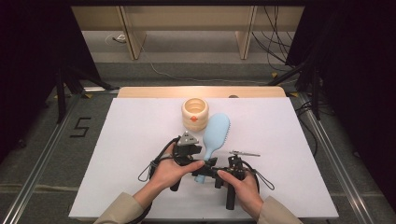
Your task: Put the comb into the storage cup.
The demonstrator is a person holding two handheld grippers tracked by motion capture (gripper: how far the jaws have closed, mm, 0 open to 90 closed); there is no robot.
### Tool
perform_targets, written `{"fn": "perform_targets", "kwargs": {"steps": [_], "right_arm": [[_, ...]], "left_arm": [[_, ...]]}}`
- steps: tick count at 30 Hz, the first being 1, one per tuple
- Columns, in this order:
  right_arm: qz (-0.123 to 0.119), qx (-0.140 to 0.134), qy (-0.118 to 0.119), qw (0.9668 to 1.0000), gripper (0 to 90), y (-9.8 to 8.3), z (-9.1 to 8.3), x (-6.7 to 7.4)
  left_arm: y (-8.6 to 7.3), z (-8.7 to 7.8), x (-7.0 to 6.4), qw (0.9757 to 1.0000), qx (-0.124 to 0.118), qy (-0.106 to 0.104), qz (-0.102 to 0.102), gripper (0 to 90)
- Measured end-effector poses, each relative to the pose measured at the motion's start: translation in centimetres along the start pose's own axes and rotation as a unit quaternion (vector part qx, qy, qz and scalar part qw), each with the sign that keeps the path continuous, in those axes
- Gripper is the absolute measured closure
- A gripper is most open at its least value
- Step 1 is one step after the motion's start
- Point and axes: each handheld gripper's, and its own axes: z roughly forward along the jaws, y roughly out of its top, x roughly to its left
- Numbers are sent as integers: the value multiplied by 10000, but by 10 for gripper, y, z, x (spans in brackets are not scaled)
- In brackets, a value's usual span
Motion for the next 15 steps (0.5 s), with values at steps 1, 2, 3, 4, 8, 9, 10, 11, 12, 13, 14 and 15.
{"fn": "perform_targets", "kwargs": {"steps": [1, 2, 3, 4, 8, 9, 10, 11, 12, 13, 14, 15], "right_arm": [[4, -11, 1, 10000, 658, 0, 0, 0], [13, -16, -2, 10000, 657, 0, 0, 0], [3, -12, -13, 10000, 657, 0, 0, -1], [-3, -10, -16, 10000, 658, 0, 0, -1], [3, -21, -3, 10000, 658, 0, 0, 0], [4, -23, -2, 10000, 658, 0, 0, 0], [-3, -18, -18, 10000, 658, 0, 0, 0], [-13, -22, -28, 10000, 658, 0, 0, -1], [-4, -36, -10, 10000, 658, -1, 0, -1], [3, -30, -7, 10000, 658, -1, -1, -1], [-4, -20, -18, 10000, 658, 0, -1, -1], [-9, -28, -19, 10000, 658, 0, -1, 0]], "left_arm": [[1, -2, 0, 10000, -39, -15, -18, 239], [2, -4, 0, 10000, -43, -20, -4, 232], [4, -5, 0, 10000, -68, -11, 7, 220], [5, -7, 0, 9999, -103, -7, 2, 211], [9, -12, 2, 9998, -183, 3, -51, 165], [10, -13, 3, 9998, -185, 13, -60, 152], [10, -13, 4, 9998, -176, 49, -37, 146], [11, -12, 5, 9998, -177, 104, 10, 117], [12, -12, 5, 9997, -180, 157, 56, 58], [13, -11, 6, 9996, -181, 202, 90, 10], [14, -11, 6, 9995, -181, 242, 128, 0], [16, -11, 7, 9994, -170, 265, 151, 0]]}}
